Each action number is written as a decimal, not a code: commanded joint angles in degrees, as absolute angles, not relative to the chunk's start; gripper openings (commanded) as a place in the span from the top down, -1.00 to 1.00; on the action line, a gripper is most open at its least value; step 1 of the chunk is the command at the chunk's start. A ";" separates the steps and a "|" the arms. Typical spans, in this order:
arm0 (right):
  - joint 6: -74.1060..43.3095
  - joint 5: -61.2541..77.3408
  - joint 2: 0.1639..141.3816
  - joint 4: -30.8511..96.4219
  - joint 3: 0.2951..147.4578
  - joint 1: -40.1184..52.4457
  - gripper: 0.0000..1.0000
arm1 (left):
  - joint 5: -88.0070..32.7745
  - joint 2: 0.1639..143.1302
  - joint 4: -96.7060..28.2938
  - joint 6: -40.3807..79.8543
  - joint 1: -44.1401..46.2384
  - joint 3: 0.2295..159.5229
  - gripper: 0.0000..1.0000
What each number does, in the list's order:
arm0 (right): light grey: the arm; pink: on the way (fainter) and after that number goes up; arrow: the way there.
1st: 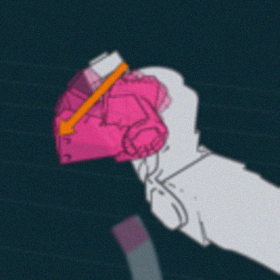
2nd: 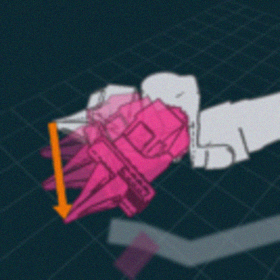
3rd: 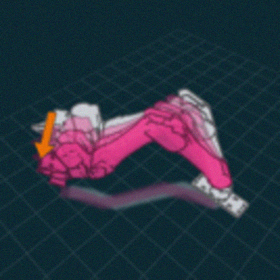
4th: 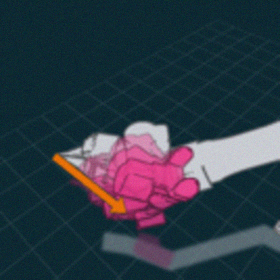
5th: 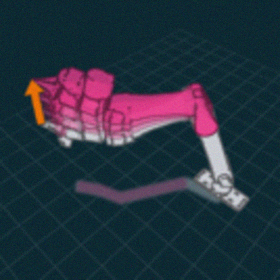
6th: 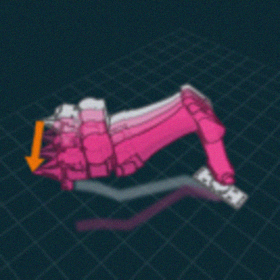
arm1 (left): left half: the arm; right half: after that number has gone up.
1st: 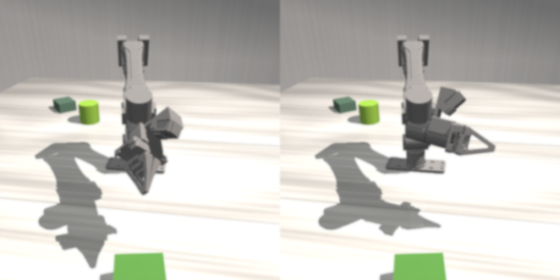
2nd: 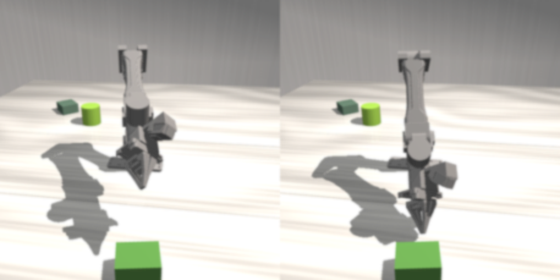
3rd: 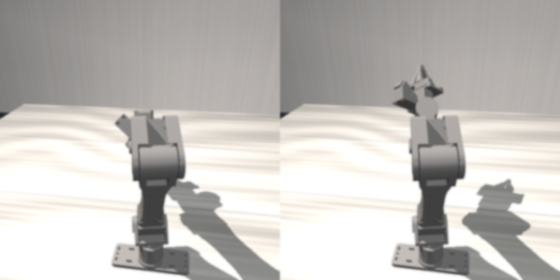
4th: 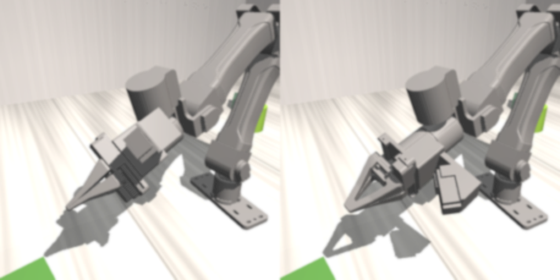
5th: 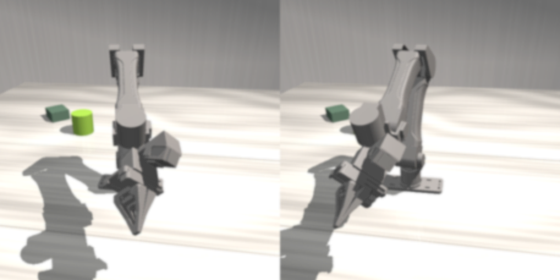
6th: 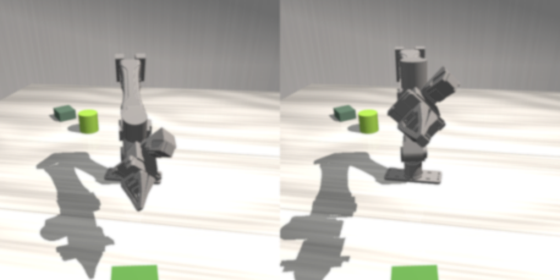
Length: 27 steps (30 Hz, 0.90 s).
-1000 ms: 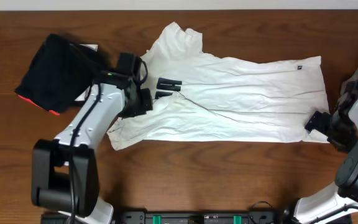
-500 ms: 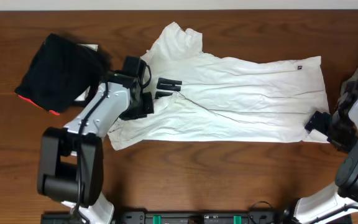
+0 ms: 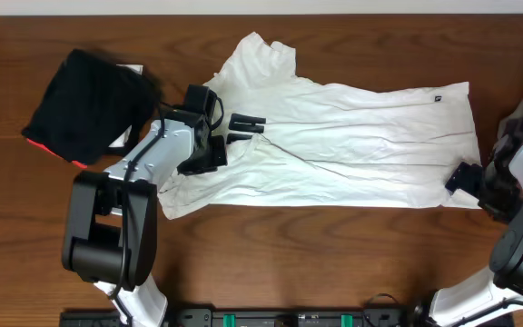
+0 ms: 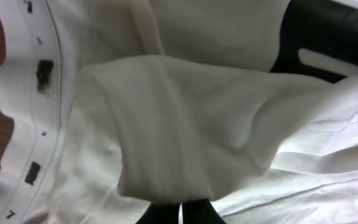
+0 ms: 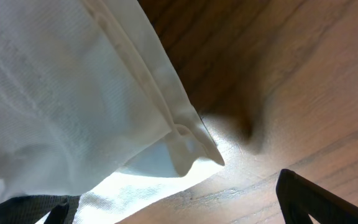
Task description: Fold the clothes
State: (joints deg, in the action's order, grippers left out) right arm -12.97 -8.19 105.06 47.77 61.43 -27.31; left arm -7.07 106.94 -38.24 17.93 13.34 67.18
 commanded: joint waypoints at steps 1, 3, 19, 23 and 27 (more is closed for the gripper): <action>-13.23 -5.78 109.78 46.68 58.28 -26.61 -0.99 | -5.96 107.61 -37.56 17.17 13.39 66.78 0.88; -13.23 -5.78 109.78 46.68 58.28 -26.61 -0.99 | -5.93 107.61 -36.91 17.17 13.39 66.78 0.88; -13.23 -5.78 109.78 46.68 58.28 -26.61 -0.98 | -5.93 107.61 -29.15 17.15 13.37 66.78 0.88; -13.23 -5.78 109.78 46.68 58.28 -26.61 -0.99 | -5.93 107.96 -26.72 17.17 13.37 66.78 0.87; -13.23 -5.78 109.78 46.68 58.28 -26.61 -0.99 | -5.93 109.14 -24.16 17.15 13.37 66.78 0.87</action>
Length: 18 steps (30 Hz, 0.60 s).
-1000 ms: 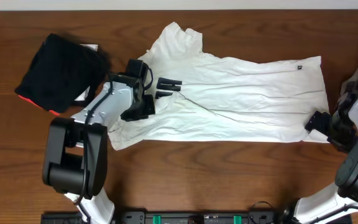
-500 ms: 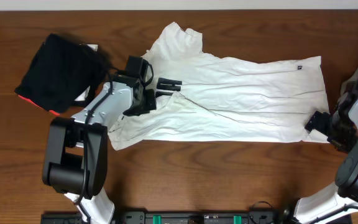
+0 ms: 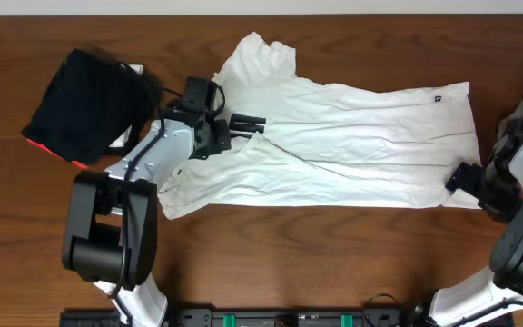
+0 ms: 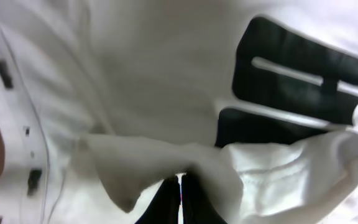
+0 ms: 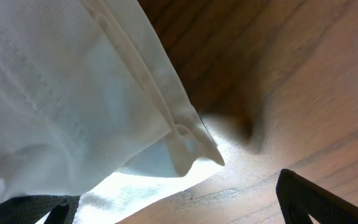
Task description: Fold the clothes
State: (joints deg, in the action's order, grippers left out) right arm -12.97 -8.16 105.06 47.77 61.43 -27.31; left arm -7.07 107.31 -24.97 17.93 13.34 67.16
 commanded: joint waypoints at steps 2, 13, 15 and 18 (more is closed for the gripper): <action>-13.23 -5.78 109.78 46.68 58.28 -26.61 -0.98 | -5.93 110.10 -22.59 17.15 13.37 66.78 0.87; -13.23 -5.78 109.78 46.68 58.28 -26.61 -0.98 | -5.30 107.81 -16.99 17.12 13.26 70.94 0.78; -13.23 -5.78 109.78 46.68 58.28 -26.61 -0.98 | -5.26 106.65 -16.95 17.12 13.21 71.70 0.75; -13.23 -5.78 109.78 46.68 58.28 -26.61 -0.99 | -3.77 106.06 -16.36 17.15 13.19 71.88 0.66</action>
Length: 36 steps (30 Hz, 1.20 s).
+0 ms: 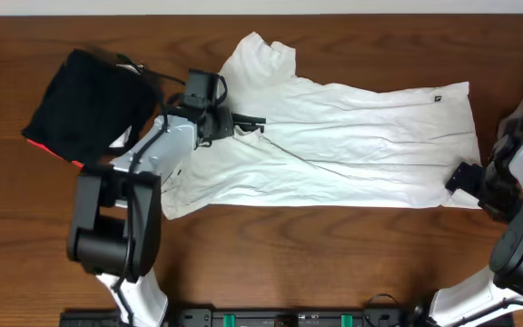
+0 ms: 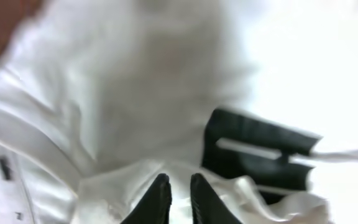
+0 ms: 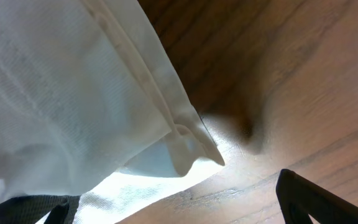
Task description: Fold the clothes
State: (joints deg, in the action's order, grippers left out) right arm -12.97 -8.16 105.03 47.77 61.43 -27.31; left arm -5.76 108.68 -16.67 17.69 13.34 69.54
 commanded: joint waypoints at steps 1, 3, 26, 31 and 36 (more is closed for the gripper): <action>-13.23 -5.78 109.78 46.68 58.28 -26.61 -0.99 | -3.51 106.06 -16.40 17.12 13.19 71.88 0.66; -13.23 -5.78 109.78 46.68 58.28 -26.61 -0.98 | -3.60 106.02 -17.28 17.15 13.21 71.90 0.56; -13.23 -5.78 109.78 46.68 58.28 -26.61 -0.98 | -3.14 106.67 -32.73 17.17 13.21 69.60 0.88; -13.23 -5.78 109.78 46.68 58.28 -26.61 -0.99 | -3.16 109.65 -30.74 17.19 13.21 69.60 0.88; -13.23 -5.80 109.78 46.68 58.28 -26.61 -0.98 | -3.11 111.26 -29.43 17.19 13.21 69.60 0.88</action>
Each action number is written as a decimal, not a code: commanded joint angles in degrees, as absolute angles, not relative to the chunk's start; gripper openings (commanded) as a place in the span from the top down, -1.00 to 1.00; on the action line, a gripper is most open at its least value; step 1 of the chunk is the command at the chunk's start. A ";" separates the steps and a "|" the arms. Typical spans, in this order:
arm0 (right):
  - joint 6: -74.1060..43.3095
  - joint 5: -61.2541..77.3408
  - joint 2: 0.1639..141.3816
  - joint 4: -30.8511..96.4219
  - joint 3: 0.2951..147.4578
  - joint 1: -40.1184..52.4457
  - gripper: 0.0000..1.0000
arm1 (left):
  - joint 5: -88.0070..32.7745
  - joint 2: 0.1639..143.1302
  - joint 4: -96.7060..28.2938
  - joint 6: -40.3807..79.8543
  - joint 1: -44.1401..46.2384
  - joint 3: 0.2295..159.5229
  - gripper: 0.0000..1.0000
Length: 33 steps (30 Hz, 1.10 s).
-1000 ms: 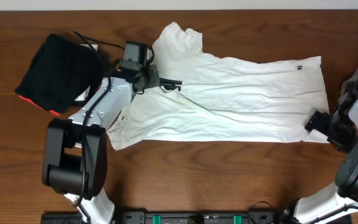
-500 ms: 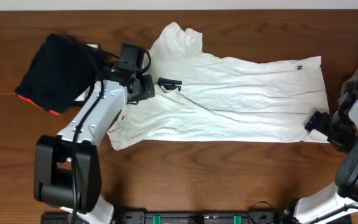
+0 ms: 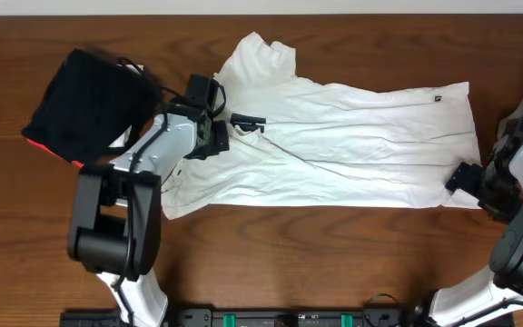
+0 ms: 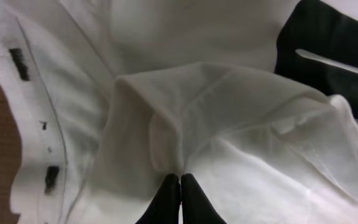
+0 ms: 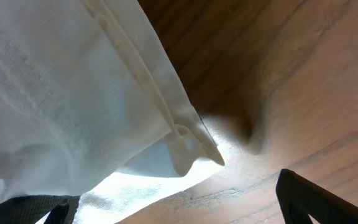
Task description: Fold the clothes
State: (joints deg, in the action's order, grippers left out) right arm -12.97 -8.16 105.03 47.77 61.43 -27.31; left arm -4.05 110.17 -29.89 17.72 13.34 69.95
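A white shirt (image 3: 352, 136) lies spread across the wooden table (image 3: 334, 263), with a small black print (image 3: 248, 121) near its left end. My left gripper (image 3: 218, 138) rests on the shirt just left of that print. In the left wrist view the left gripper (image 4: 180, 185) is shut, its tips pinching a raised fold of white cloth (image 4: 216, 118). My right gripper (image 3: 466, 177) sits at the shirt's lower right corner (image 5: 191, 146), open, with its fingers (image 5: 300, 196) wide apart on either side of that hem corner.
A folded black garment (image 3: 89, 100) with a red edge lies at the far left, over a white card. Pale cloth shows at the right edge. Bare wood runs along the front of the table.
The left gripper has come back a little toward the near side from the black print. Its fingers were slightly apart then and are now shut on a fold. The right arm has not moved.
The left gripper first held a fold of shirt below the print, with two black patches showing. Then it was closer to the print, one patch covered. Later it stood at the print with fingers slightly apart. Now it pinches cloth again. The right gripper stayed open at the corner.
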 commanded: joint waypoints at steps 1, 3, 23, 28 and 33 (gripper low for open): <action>-13.23 -5.78 109.78 46.68 58.28 -26.61 -0.98 | -3.11 111.59 -29.23 17.19 13.21 69.60 0.88; -13.26 -5.78 109.78 46.68 58.28 -26.61 -0.98 | -2.90 112.14 -28.84 17.19 13.21 69.60 0.88; -13.23 -5.78 109.78 46.68 58.28 -26.61 -0.98 | 6.81 112.73 -16.71 17.17 13.19 69.60 0.82; -13.23 -5.78 109.78 46.68 58.28 -26.61 -0.98 | 8.40 112.29 -16.08 17.17 13.21 71.70 0.66; -13.23 -5.78 109.78 46.68 58.28 -26.61 -0.99 | 6.57 107.46 -18.87 17.21 13.91 73.10 0.66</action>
